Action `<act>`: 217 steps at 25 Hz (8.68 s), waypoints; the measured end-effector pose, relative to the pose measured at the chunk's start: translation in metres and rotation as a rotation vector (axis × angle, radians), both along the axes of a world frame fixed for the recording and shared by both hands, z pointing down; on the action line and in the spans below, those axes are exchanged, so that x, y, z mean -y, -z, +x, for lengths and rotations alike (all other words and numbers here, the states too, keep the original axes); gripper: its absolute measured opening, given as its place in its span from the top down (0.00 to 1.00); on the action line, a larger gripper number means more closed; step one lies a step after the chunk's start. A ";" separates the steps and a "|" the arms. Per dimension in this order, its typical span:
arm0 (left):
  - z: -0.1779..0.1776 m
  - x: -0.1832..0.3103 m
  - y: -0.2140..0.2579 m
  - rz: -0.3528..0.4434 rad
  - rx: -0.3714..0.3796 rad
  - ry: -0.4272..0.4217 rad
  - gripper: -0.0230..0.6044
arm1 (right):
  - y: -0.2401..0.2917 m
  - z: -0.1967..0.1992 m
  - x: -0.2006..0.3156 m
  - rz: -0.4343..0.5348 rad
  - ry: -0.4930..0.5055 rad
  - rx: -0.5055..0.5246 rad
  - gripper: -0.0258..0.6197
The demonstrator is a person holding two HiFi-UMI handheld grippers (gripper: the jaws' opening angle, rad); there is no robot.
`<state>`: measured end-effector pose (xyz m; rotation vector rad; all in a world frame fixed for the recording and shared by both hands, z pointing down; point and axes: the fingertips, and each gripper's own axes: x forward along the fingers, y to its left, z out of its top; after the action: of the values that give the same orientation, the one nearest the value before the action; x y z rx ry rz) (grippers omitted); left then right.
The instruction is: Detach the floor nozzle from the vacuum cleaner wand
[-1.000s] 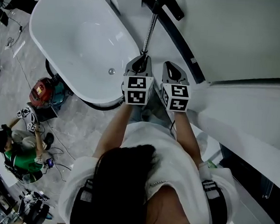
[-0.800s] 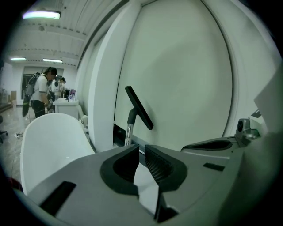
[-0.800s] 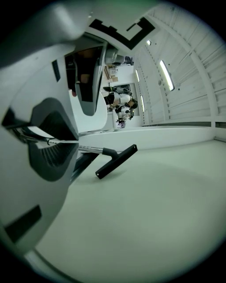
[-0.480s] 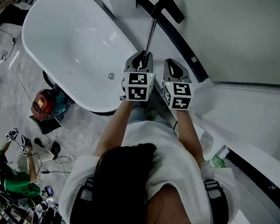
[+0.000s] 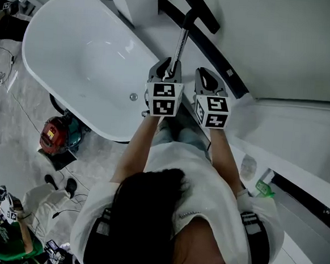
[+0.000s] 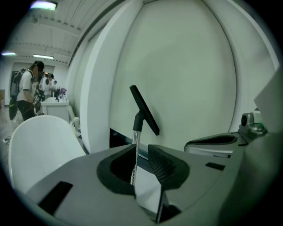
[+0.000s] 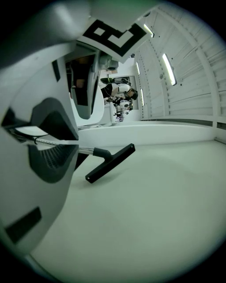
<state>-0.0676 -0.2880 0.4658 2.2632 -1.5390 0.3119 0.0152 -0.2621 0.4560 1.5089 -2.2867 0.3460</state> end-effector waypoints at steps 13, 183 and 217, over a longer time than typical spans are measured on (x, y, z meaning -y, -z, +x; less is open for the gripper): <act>0.001 0.021 -0.002 -0.013 0.008 -0.023 0.83 | 0.027 0.005 0.041 0.053 0.035 -0.011 0.73; 0.057 0.204 -0.097 -0.089 -0.082 -0.131 0.72 | 0.079 0.023 0.261 0.119 0.180 0.089 0.62; -0.010 0.081 0.012 0.090 -0.140 0.041 0.68 | 0.036 0.052 0.139 0.066 0.015 0.152 0.62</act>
<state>-0.0771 -0.3692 0.4539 2.2654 -1.5527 0.0727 0.0671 -0.4007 0.4196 1.5452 -2.4474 0.3970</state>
